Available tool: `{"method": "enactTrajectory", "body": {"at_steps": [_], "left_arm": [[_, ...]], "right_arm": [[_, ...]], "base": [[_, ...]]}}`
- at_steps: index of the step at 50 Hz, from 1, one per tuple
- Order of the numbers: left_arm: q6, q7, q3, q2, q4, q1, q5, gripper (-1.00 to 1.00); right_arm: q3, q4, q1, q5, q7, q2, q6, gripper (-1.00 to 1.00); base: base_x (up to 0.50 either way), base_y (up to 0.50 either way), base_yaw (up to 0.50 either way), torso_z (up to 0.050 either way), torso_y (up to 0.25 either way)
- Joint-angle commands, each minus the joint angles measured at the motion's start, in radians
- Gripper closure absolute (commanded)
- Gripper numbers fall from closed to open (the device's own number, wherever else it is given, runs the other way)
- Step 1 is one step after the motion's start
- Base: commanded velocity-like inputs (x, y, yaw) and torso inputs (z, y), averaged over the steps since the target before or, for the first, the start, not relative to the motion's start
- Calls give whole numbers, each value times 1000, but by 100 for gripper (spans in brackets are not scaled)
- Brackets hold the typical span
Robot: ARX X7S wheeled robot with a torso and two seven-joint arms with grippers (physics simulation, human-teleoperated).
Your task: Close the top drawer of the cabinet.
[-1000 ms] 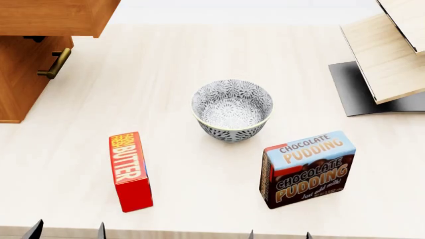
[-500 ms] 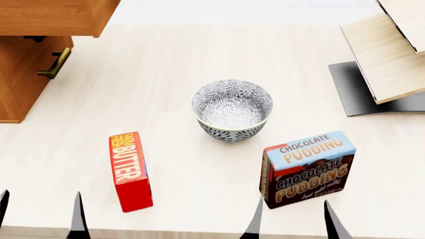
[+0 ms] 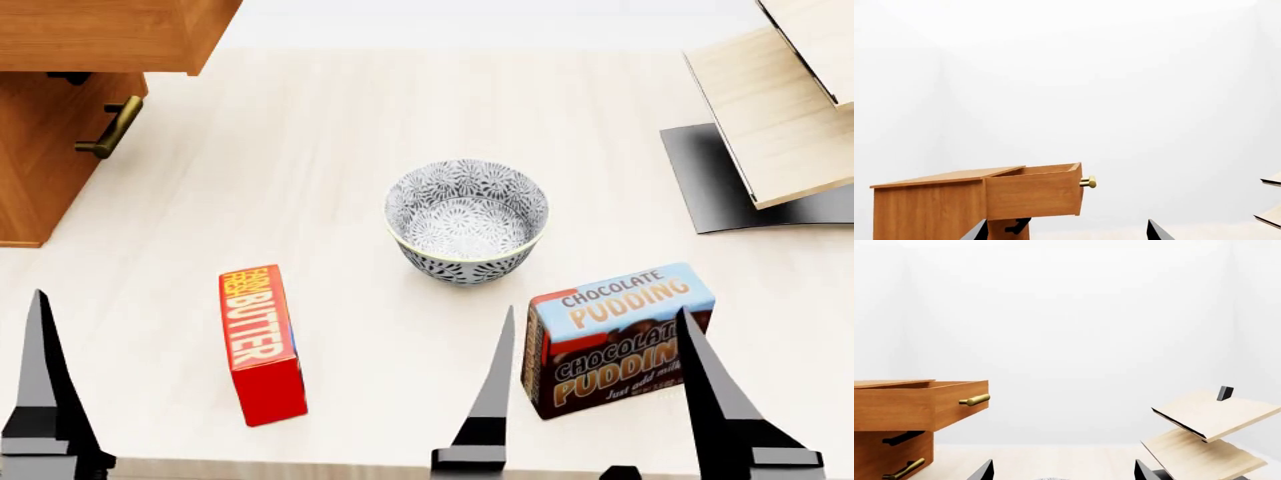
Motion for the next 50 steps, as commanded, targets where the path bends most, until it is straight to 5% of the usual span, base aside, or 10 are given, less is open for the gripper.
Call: {"method": "enactTrajectory", "body": {"at_steps": [1, 9, 50], "left_arm": [[-50, -17, 7, -18, 79, -7, 4, -100], [-70, -25, 24, -28, 93, -11, 11, -100], [-53, -63, 41, -62, 77, -10, -17, -100]], "right_arm": [[-15, -62, 20, 1, 37, 7, 75, -100], [-7, -43, 9, 29, 33, 17, 58, -100], [-22, -31, 20, 68, 95, 52, 72, -100]], "base": [[0, 0, 0, 0, 0], [27, 0, 0, 0, 0], [500, 1, 0, 0, 0]]}}
